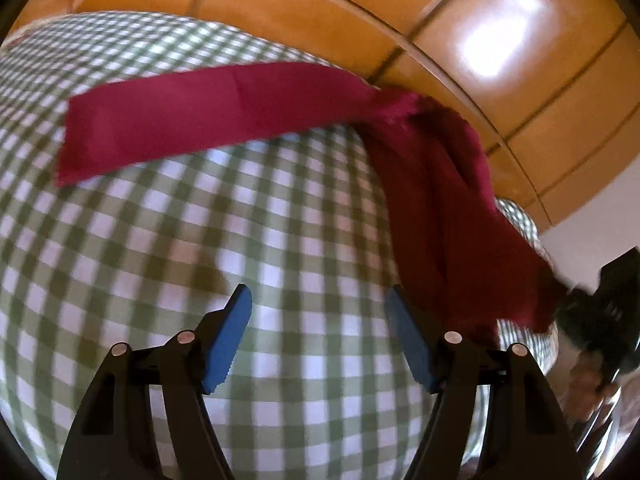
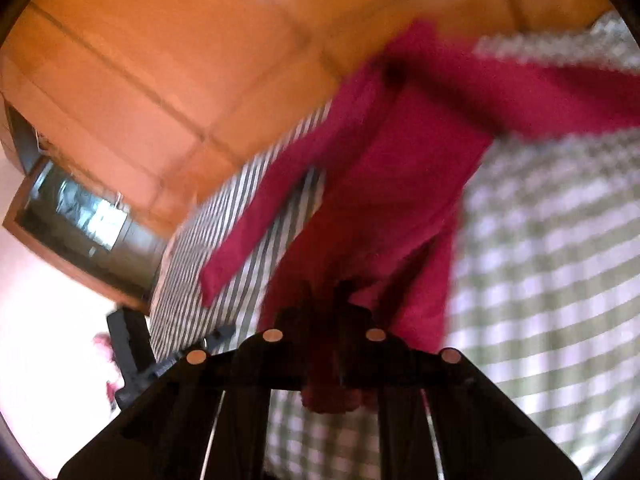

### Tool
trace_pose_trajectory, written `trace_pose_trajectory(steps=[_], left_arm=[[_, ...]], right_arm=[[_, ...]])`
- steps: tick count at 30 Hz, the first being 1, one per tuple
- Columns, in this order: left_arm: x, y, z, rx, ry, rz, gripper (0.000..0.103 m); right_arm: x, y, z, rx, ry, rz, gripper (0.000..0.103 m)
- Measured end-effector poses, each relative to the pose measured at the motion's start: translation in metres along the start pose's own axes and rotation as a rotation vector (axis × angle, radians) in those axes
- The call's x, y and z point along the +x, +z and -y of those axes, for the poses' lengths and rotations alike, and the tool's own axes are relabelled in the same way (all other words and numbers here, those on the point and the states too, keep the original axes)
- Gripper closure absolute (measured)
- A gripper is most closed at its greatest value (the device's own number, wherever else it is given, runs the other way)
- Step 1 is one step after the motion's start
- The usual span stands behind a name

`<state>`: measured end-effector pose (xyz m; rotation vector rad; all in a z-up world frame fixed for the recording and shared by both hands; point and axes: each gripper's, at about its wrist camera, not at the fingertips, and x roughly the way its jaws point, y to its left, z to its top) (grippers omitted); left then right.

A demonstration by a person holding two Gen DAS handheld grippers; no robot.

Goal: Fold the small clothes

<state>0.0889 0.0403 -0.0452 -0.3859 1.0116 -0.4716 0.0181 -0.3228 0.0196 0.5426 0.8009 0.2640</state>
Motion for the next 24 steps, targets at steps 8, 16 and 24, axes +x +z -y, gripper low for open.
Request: trace_pose_trajectory(steps=[8,16,24], left_arm=[[0.05,0.0,0.046,-0.018,-0.203,-0.12,0.038],[0.099,-0.004,0.086,-0.075,-0.301,-0.183,0.033],[0.097,-0.036,0.121,0.107,-0.33,-0.232,0.07]], right_arm=[[-0.063,0.013,0.082,0.018,-0.41,0.133,0.094],[-0.057,0.0,0.164,0.108,-0.633,0.079,0.094],[-0.054,-0.009,0.189,0.134,-0.632,0.057,0.094]])
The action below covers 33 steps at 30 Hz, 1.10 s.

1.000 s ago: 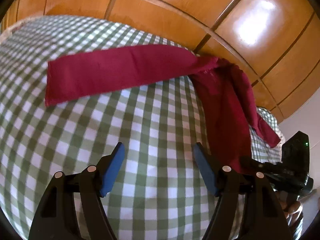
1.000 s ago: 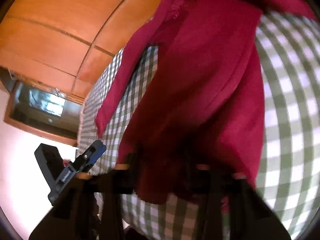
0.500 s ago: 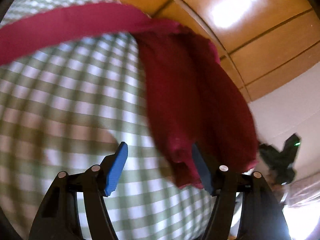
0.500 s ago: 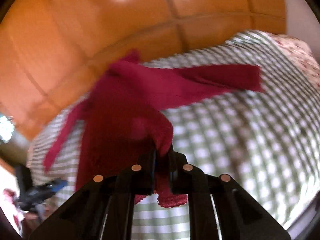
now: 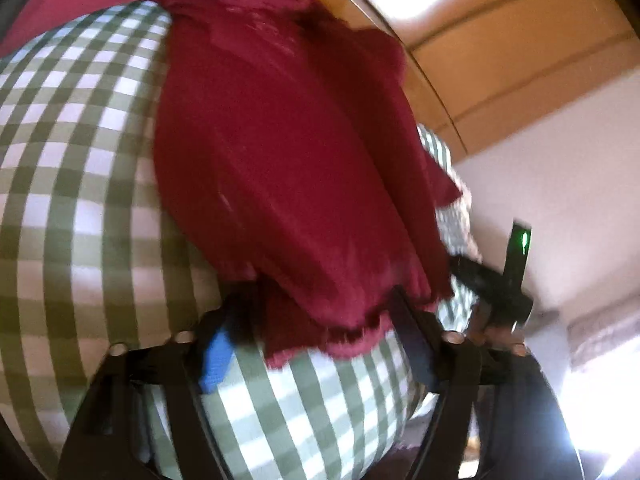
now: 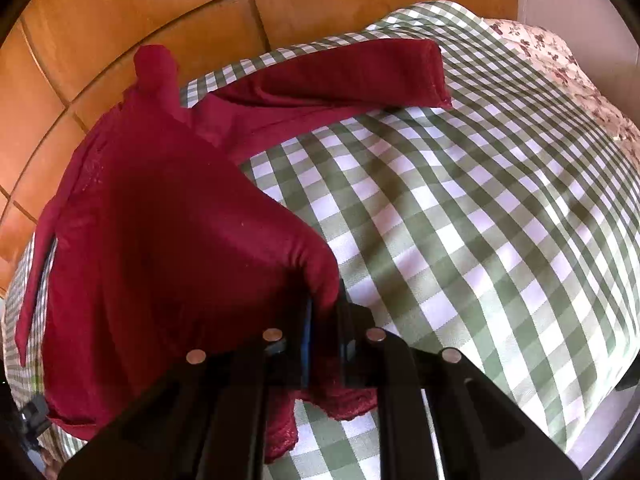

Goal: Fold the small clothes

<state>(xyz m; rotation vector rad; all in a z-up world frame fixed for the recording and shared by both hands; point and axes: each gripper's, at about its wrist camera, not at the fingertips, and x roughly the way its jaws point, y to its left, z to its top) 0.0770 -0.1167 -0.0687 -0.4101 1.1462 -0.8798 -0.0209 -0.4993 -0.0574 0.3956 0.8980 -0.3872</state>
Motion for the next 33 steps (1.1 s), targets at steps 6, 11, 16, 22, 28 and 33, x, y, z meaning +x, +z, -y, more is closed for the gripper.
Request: trace_pose_trajectory(steps=[6,11,16,22,28,33], left_arm=[[-0.032,-0.002,-0.004,0.024,0.014,0.044,0.095],[-0.115,-0.013,-0.012,0.065,0.043,0.149,0.096],[-0.171,-0.048,-0.019,0.073,0.113,0.192,0.097],[-0.188,-0.122,-0.05,-0.036,0.194,0.124,0.097],[-0.18,-0.13,-0.066,-0.105,0.219,0.108,0.096],[-0.171,-0.121,-0.058,-0.076,0.215,0.086,0.087]], right_arm=[[-0.022,0.001,-0.011,-0.044,0.009,0.002,0.094],[-0.056,-0.019,-0.037,-0.147,0.086,0.007,0.094],[-0.08,-0.074,-0.081,-0.332,0.189,-0.065,0.094],[-0.092,-0.131,-0.091,-0.432,0.23,-0.178,0.094],[-0.097,-0.126,-0.072,-0.352,0.271,-0.196,0.048],[-0.075,-0.123,-0.081,-0.311,0.255,-0.22,0.046]])
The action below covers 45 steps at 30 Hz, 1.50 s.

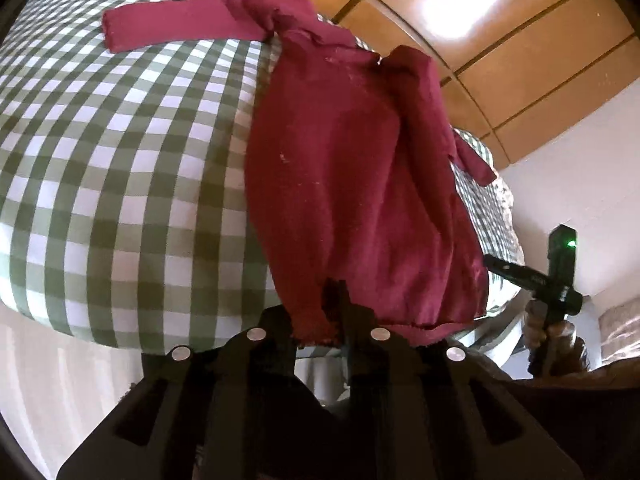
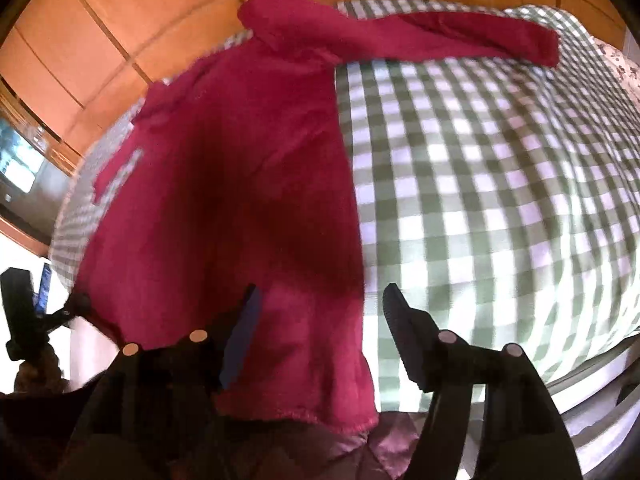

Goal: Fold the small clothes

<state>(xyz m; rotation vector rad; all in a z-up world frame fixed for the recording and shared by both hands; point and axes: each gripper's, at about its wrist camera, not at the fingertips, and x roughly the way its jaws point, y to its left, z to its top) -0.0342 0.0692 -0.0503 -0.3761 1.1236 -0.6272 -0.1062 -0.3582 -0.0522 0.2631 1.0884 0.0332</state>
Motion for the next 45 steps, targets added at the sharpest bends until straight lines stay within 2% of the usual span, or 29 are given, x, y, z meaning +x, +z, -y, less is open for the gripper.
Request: trace_pose_trajectory(steps=[1,3,5,6,8,10,13,15,16,17,19,21,23,24,25,26,27,28,30,32,35,40,42,45], left_arm=[[0.0,0.007,0.001,-0.012,0.017,0.005,0.083],[-0.008,0.014,-0.01,-0.05,0.032,0.038,0.054],[-0.029,0.021,-0.031,-0.114,0.053,0.12,0.036],[-0.038,0.025,-0.04,-0.14,0.08,0.16,0.03],[-0.054,0.039,-0.059,-0.181,0.174,0.235,0.03],[-0.06,0.056,-0.07,-0.194,0.285,0.273,0.03],[-0.058,0.083,-0.073,-0.123,0.43,0.321,0.03],[-0.05,0.099,-0.075,-0.084,0.496,0.324,0.025],[-0.044,0.111,-0.081,-0.098,0.519,0.324,0.025],[-0.042,0.12,-0.095,-0.148,0.497,0.324,0.025],[-0.036,0.137,-0.115,-0.237,0.407,0.323,0.025],[-0.027,0.156,-0.125,-0.28,0.414,0.336,0.025],[-0.012,0.175,-0.129,-0.255,0.438,0.324,0.026],[-0.006,0.18,-0.13,-0.246,0.425,0.304,0.035],[0.006,0.188,-0.129,-0.225,0.404,0.26,0.048],[0.015,0.194,-0.128,-0.203,0.427,0.227,0.074],[0.021,0.199,-0.129,-0.19,0.459,0.213,0.09],[0.022,0.203,-0.131,-0.195,0.441,0.219,0.096],[0.015,0.207,-0.134,-0.213,0.418,0.244,0.097],[-0.007,0.208,-0.136,-0.24,0.375,0.305,0.097],[-0.058,0.202,-0.138,-0.306,0.304,0.42,0.097],[-0.161,0.176,-0.123,-0.35,0.229,0.627,0.097],[-0.192,0.165,-0.116,-0.369,0.181,0.686,0.097],[-0.214,0.158,-0.119,-0.442,0.104,0.729,0.097]], right_arm=[[0.012,0.002,-0.004,-0.01,-0.031,-0.03,0.056],[0.021,0.0,-0.014,-0.051,-0.099,-0.034,0.057],[0.02,0.002,-0.021,-0.078,-0.135,-0.011,0.056],[0.02,0.005,-0.022,-0.075,-0.154,0.001,0.055],[0.021,0.008,-0.028,-0.077,-0.183,0.027,0.054],[0.017,0.015,-0.034,-0.082,-0.209,0.074,0.051],[0.018,0.024,-0.048,-0.086,-0.177,0.099,0.048],[0.023,0.028,-0.064,-0.115,-0.191,0.122,0.047],[0.023,0.03,-0.069,-0.133,-0.197,0.135,0.047],[0.025,0.032,-0.074,-0.139,-0.191,0.14,0.043],[0.031,0.032,-0.082,-0.147,-0.163,0.131,0.04],[0.041,0.034,-0.087,-0.154,-0.165,0.123,0.039],[0.051,0.035,-0.091,-0.161,-0.172,0.108,0.034],[0.053,0.033,-0.09,-0.163,-0.178,0.111,0.033],[0.056,0.035,-0.091,-0.162,-0.183,0.112,0.031],[0.057,0.034,-0.091,-0.157,-0.184,0.112,0.029],[0.057,0.034,-0.089,-0.147,-0.181,0.112,0.028],[0.058,0.037,-0.086,-0.132,-0.175,0.11,0.027],[0.058,0.034,-0.082,-0.116,-0.168,0.111,0.025],[0.058,0.034,-0.082,-0.116,-0.17,0.116,0.024],[0.059,0.033,-0.081,-0.119,-0.171,0.126,0.023],[0.06,0.031,-0.08,-0.108,-0.162,0.146,0.022],[0.06,0.03,-0.08,-0.107,-0.161,0.154,0.022],[0.06,0.028,-0.08,-0.108,-0.161,0.161,0.022]])
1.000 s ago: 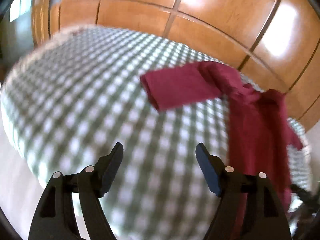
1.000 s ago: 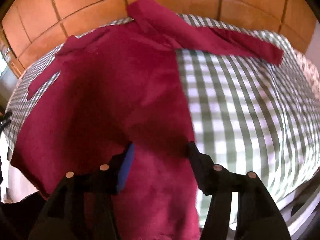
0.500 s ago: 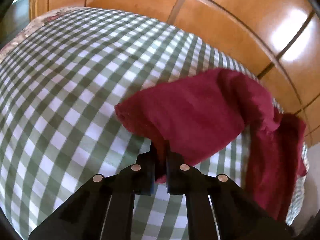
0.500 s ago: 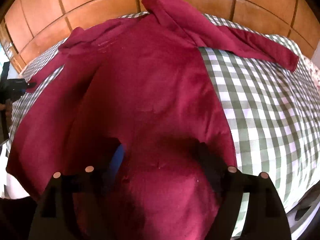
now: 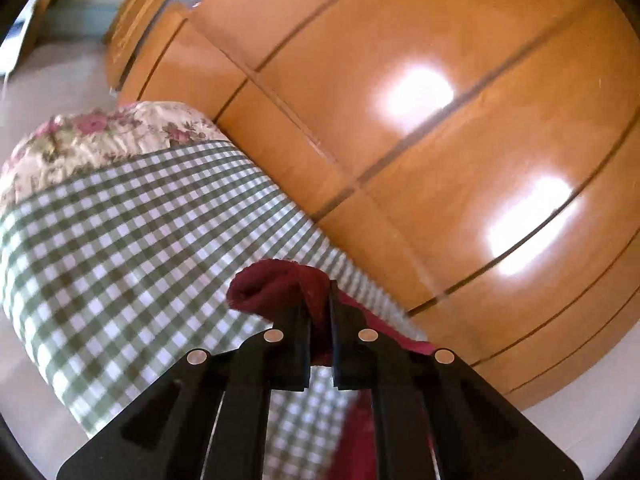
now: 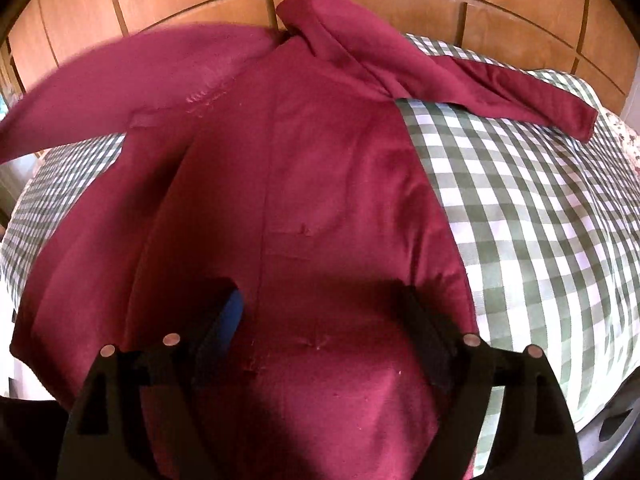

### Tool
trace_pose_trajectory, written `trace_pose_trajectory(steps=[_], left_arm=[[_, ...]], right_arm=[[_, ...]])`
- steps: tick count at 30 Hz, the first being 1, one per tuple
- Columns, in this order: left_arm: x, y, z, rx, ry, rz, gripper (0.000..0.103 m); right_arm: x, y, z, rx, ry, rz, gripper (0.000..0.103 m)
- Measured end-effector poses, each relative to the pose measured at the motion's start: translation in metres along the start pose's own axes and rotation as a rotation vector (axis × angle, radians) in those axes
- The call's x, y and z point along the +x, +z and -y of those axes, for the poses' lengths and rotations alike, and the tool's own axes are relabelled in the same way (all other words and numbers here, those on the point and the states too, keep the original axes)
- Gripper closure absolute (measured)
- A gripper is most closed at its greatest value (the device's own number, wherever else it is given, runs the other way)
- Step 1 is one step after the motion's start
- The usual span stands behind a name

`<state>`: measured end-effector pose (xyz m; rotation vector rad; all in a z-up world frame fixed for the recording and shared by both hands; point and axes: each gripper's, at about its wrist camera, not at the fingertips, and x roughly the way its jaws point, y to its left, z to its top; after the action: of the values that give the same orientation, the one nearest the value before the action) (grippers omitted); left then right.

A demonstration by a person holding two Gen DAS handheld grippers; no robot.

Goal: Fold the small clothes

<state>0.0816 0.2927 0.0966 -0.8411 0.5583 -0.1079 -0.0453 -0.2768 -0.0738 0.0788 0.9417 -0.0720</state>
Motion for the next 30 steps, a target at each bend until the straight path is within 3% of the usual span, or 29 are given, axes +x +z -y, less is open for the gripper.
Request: trace_pose_trajectory(steps=[3,5,13,14,15,17,21,24,30], left_arm=[[0.012,0.016,-0.016,-0.151,0.005,0.004,0.097],[0.033,0.027,-0.02,-0.153,0.112,0.014,0.097],[0.143,0.06,-0.04,-0.176,0.347,-0.042,0.096],[0.151,0.061,-0.047,-0.189,0.352,-0.061,0.085],[0.154,0.061,-0.058,-0.225,0.379,-0.059,0.055],[0.148,0.056,-0.073,-0.282,0.406,-0.022,0.024],[0.131,0.047,-0.097,-0.247,0.419,-0.026,0.024],[0.123,0.028,-0.113,-0.24,0.371,-0.098,0.024],[0.156,0.0,-0.114,-0.186,0.387,-0.197,0.026]], right_arm=[[-0.001,-0.001,0.0,0.002,-0.002,0.0,0.022],[-0.002,-0.001,-0.001,0.001,-0.008,-0.002,0.022],[-0.001,0.0,-0.005,0.002,-0.043,-0.016,0.021],[-0.001,0.001,-0.006,0.003,-0.047,-0.017,0.021],[0.0,0.001,-0.006,0.004,-0.051,-0.018,0.021],[0.001,0.001,-0.007,0.003,-0.058,-0.018,0.019],[0.003,0.002,-0.007,0.005,-0.068,-0.016,0.017],[0.005,0.002,-0.008,0.0,-0.075,-0.012,0.015],[0.006,0.003,-0.01,-0.005,-0.089,-0.019,0.014]])
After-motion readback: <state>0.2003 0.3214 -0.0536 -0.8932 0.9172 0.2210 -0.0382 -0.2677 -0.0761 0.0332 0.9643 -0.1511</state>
